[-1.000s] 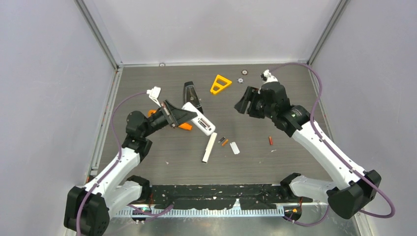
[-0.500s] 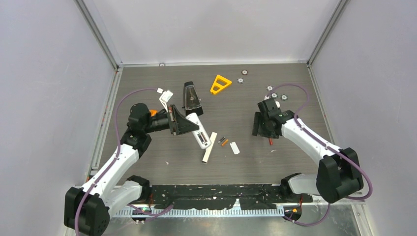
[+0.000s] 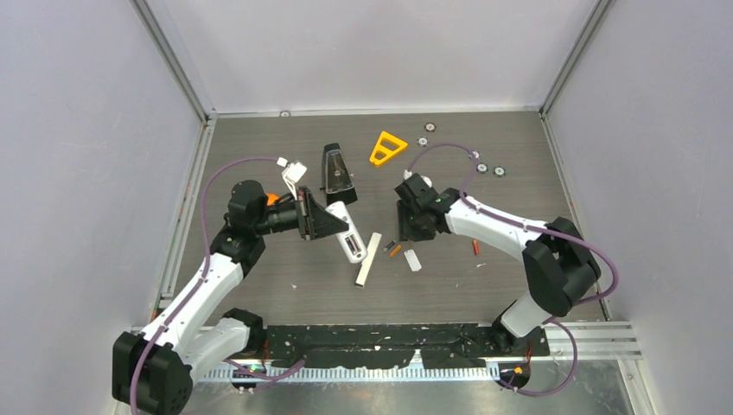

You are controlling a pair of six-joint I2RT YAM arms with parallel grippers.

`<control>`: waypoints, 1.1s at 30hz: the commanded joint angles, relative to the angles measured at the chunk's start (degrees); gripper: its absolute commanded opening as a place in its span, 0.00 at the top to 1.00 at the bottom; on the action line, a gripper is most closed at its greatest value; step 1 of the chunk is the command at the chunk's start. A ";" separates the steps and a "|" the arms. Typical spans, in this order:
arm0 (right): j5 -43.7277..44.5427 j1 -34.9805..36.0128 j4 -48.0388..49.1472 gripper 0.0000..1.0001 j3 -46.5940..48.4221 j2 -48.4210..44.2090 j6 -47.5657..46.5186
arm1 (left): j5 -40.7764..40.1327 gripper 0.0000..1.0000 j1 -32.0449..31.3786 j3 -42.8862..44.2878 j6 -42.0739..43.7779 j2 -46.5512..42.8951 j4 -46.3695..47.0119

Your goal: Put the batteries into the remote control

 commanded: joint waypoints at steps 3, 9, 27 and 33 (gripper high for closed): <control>2.36 3.34 0.91 0.51 6.69 3.01 1.69 | -3.28 1.00 0.20 2.41 2.56 -2.62 -1.96; 3.86 5.44 -1.33 0.49 8.87 7.47 9.12 | -8.99 1.00 0.21 1.64 4.25 -4.34 -5.73; -5.13 7.56 0.87 0.48 9.53 5.83 -44.21 | -9.41 1.00 3.81 0.47 1.10 -6.50 -6.17; -14.94 7.56 -0.27 0.47 7.43 4.74 -59.49 | -8.86 1.00 5.57 0.53 -0.51 -7.19 -6.05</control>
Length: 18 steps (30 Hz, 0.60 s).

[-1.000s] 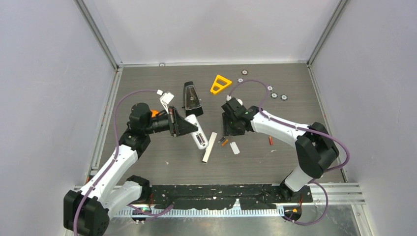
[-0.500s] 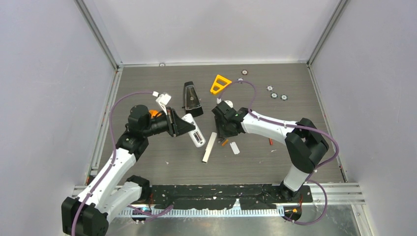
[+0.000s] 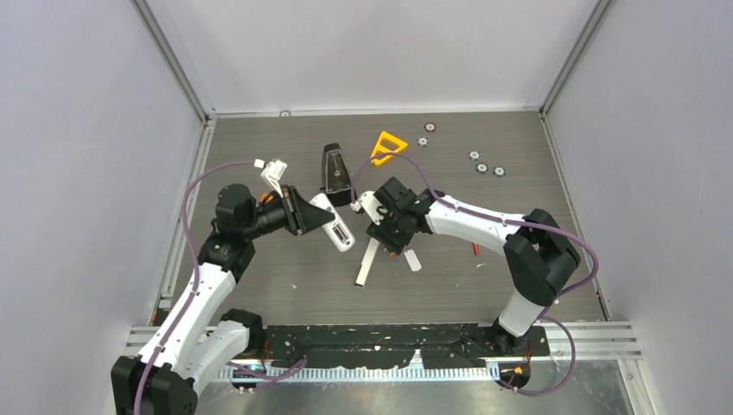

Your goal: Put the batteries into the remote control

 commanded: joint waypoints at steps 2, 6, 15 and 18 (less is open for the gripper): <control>-10.13 0.21 1.45 0.47 -1.29 -3.43 -16.87 | 1.35 1.00 1.49 0.24 -2.60 -1.76 2.71; -10.32 0.29 5.18 0.47 -3.62 -3.64 -20.77 | 1.60 1.00 2.63 -0.29 -3.81 -2.22 3.64; -7.55 0.29 7.12 0.53 -5.05 -0.09 -26.70 | 2.57 1.00 4.89 -0.91 -6.16 -2.23 6.34; -7.92 0.28 9.83 0.53 -6.18 -0.20 -26.49 | 2.16 1.00 4.92 -0.89 -6.21 -2.35 6.55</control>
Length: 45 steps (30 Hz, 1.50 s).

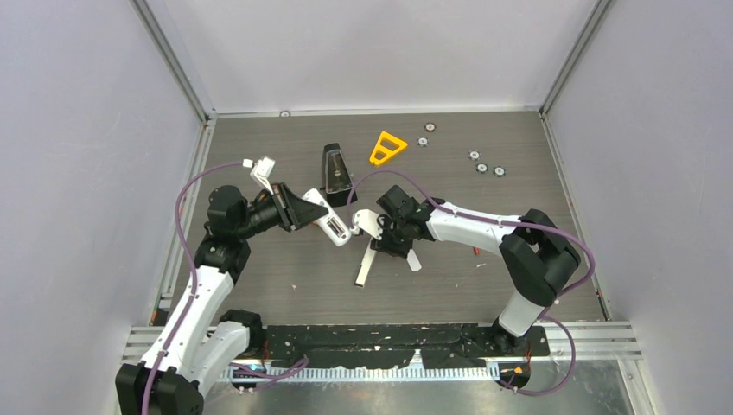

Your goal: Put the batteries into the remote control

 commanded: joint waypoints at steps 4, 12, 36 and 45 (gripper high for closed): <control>-0.61 0.25 5.40 0.55 -1.67 0.68 -2.62 | 1.01 1.00 0.53 0.20 -0.88 -0.89 4.13; -0.77 0.21 4.20 0.58 -1.64 1.17 -2.84 | 0.91 1.00 0.64 0.12 -1.05 -0.47 4.76; -1.77 0.26 1.61 0.56 0.41 3.82 -2.41 | 1.26 1.00 0.73 0.25 -1.66 0.36 5.54; -0.49 0.21 0.87 0.89 1.53 3.58 0.28 | 1.18 1.00 0.70 0.24 -1.61 -0.28 5.26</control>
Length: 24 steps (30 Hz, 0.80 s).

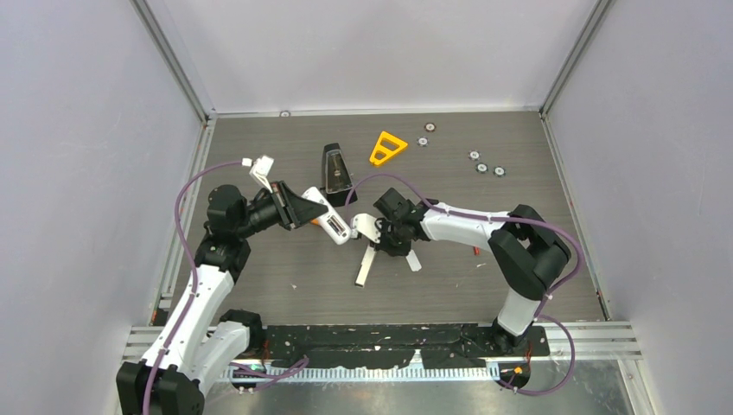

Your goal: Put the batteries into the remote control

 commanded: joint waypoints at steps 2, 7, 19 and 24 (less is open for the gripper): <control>0.92 0.24 -0.22 0.91 1.91 -1.45 1.87 | 0.74 1.00 0.31 0.36 -0.08 -0.92 3.33; 2.81 0.15 0.53 0.93 3.48 -7.14 8.17 | 0.37 1.00 0.31 -0.27 -0.07 -1.46 3.20; 10.34 -1.71 8.64 0.95 7.16 -27.27 38.09 | 0.76 1.00 -2.75 -4.07 -10.21 2.13 17.28; 7.32 1.22 13.70 0.95 6.99 -33.40 44.49 | -1.38 1.00 -6.96 -2.45 -11.31 4.26 17.85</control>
